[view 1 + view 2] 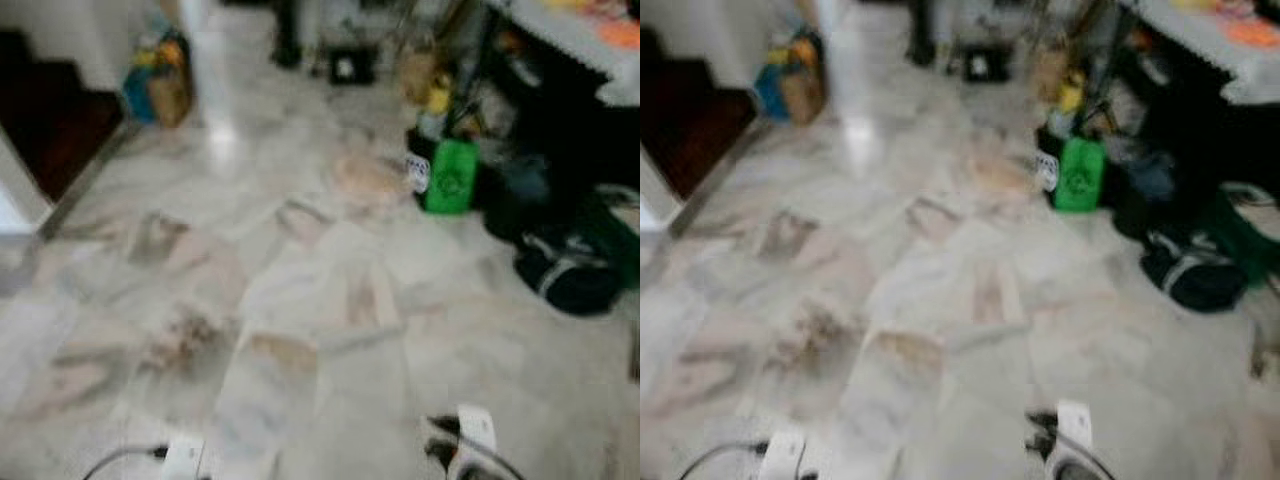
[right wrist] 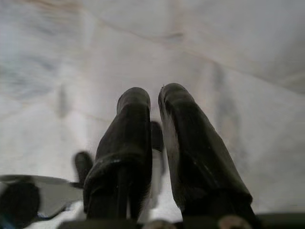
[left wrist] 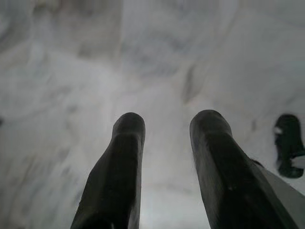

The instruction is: Setting the table

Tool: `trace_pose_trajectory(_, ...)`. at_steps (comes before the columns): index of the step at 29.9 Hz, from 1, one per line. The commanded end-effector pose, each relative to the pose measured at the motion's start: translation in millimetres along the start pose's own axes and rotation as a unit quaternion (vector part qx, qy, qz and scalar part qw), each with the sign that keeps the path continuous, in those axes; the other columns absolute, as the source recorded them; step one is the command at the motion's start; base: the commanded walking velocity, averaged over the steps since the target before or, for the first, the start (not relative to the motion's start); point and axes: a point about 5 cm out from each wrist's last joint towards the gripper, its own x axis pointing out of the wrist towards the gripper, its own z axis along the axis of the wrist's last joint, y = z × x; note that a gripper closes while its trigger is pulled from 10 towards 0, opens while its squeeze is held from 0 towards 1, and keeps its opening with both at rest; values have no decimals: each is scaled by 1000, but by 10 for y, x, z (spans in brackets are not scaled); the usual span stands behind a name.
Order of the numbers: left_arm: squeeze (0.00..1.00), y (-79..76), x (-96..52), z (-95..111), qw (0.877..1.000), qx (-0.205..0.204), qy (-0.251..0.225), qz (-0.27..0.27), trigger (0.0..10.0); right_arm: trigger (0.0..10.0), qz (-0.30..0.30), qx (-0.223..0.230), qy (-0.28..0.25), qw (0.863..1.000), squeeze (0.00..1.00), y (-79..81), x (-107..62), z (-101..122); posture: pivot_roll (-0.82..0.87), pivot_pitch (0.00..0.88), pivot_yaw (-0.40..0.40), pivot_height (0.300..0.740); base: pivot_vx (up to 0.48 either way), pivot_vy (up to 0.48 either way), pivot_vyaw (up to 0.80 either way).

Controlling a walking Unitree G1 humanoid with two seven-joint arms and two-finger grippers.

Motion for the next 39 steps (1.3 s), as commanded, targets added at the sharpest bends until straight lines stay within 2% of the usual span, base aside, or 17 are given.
trace_pose_trajectory(1,0,23,-25,-119,1000,3,19,2,10000,10000,7,-1,-2,1000,0,57,15,22,31,20,-12,740,0,0,-800)
trace_pose_trajectory(39,0,-23,-31,-154,1000,10,25,-13,10000,10000,-8,2,7,1000,0,-59,-16,-28,21,33,-7,740,0,0,-800)
